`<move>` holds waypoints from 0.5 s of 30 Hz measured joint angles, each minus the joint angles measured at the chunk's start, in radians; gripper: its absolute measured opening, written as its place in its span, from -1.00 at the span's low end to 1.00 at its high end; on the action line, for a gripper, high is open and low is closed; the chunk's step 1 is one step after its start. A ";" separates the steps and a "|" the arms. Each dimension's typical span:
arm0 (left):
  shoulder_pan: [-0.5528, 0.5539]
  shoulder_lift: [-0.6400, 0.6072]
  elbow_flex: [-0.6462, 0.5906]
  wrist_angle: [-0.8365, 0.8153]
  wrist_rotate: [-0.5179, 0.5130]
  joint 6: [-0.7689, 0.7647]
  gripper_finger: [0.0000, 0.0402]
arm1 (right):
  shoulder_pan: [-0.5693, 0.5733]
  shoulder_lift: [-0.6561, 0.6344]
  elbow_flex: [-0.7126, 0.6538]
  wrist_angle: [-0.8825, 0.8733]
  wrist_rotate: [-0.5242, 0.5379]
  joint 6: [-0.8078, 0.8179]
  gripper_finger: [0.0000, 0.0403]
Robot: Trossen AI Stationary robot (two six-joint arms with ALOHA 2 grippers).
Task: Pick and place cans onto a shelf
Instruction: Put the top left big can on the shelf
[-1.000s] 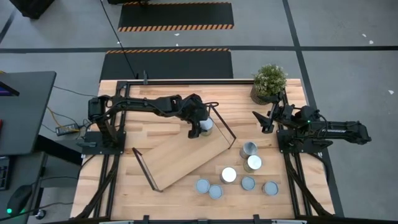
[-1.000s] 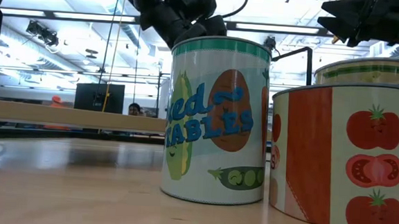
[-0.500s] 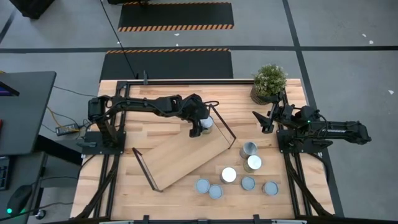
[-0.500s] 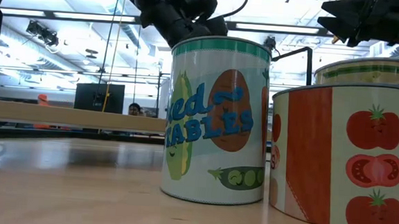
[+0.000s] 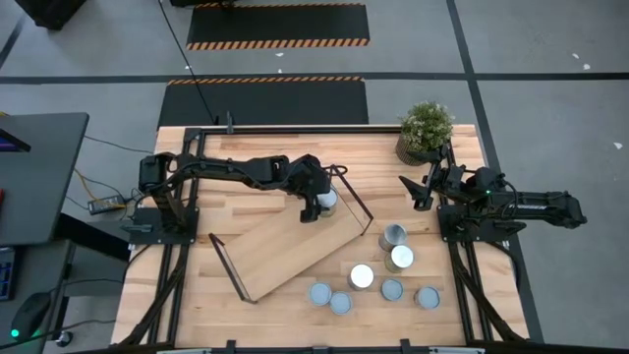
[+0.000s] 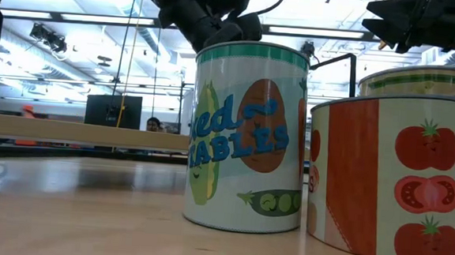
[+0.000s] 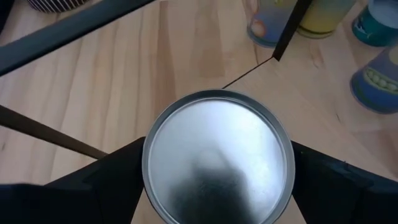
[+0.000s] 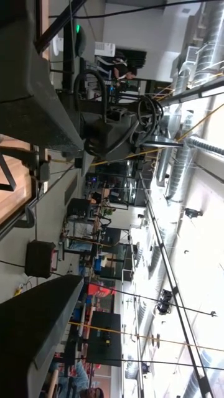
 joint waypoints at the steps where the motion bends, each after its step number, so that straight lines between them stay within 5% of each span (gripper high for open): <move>1: 0.000 0.000 0.000 0.002 0.000 -0.001 0.76 | 0.000 0.000 0.000 0.000 0.000 0.000 0.73; 15: -0.016 0.000 0.000 0.021 -0.018 0.067 0.76 | 0.000 0.000 0.000 -0.001 0.000 0.000 0.73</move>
